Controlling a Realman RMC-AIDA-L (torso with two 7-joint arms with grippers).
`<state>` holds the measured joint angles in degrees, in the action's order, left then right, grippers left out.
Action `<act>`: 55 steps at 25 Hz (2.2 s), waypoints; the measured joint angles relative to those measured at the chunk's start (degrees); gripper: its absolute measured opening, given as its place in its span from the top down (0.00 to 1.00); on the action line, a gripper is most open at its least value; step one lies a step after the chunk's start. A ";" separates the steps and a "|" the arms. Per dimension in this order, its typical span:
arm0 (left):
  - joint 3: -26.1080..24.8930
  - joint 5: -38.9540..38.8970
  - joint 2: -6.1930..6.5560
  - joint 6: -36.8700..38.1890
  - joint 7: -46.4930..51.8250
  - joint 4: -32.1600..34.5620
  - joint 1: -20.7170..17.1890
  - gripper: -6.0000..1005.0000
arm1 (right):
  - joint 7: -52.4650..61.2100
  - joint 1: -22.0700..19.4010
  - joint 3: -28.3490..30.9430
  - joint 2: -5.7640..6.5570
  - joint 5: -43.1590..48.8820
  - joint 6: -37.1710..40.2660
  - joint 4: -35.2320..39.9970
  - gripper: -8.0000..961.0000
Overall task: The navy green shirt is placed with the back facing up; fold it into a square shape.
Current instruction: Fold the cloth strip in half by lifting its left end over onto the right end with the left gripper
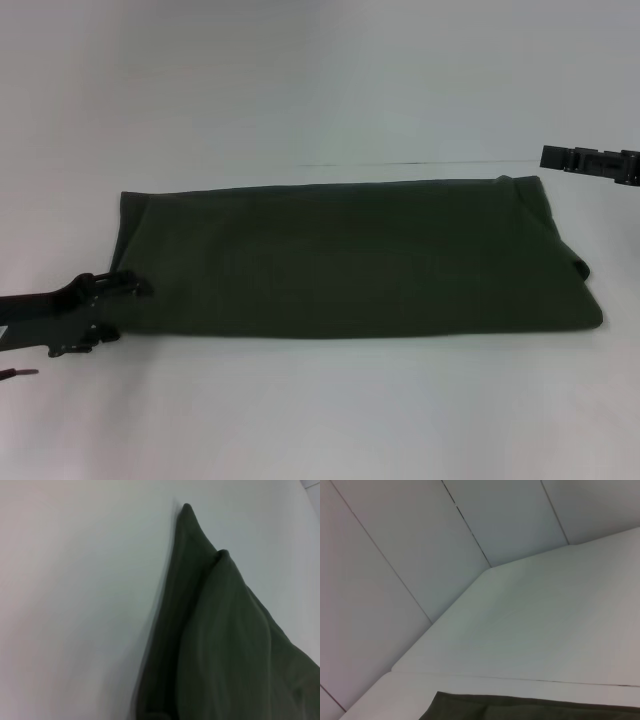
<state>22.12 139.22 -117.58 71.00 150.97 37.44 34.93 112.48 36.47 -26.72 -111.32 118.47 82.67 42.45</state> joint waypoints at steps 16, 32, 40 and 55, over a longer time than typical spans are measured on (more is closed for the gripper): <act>-0.74 1.95 0.07 -0.32 1.12 0.10 -0.70 0.10 | 0.11 -0.18 0.00 0.15 0.01 0.04 0.17 0.06; -0.75 1.43 0.07 -1.60 1.08 -0.31 0.01 0.10 | 0.11 -0.12 0.09 0.09 -0.02 0.03 0.53 0.06; -0.45 1.40 0.07 -3.12 1.02 -0.54 0.57 0.10 | 0.11 -0.09 0.09 0.14 -0.07 -0.07 0.53 0.06; -0.17 -1.41 0.07 -4.08 -1.56 -1.03 2.54 0.11 | 0.11 -0.04 0.09 0.06 -0.09 -0.22 0.53 0.06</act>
<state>21.95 137.80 -117.51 66.92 149.41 36.41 37.47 112.59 36.43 -26.63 -111.27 118.38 82.46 42.98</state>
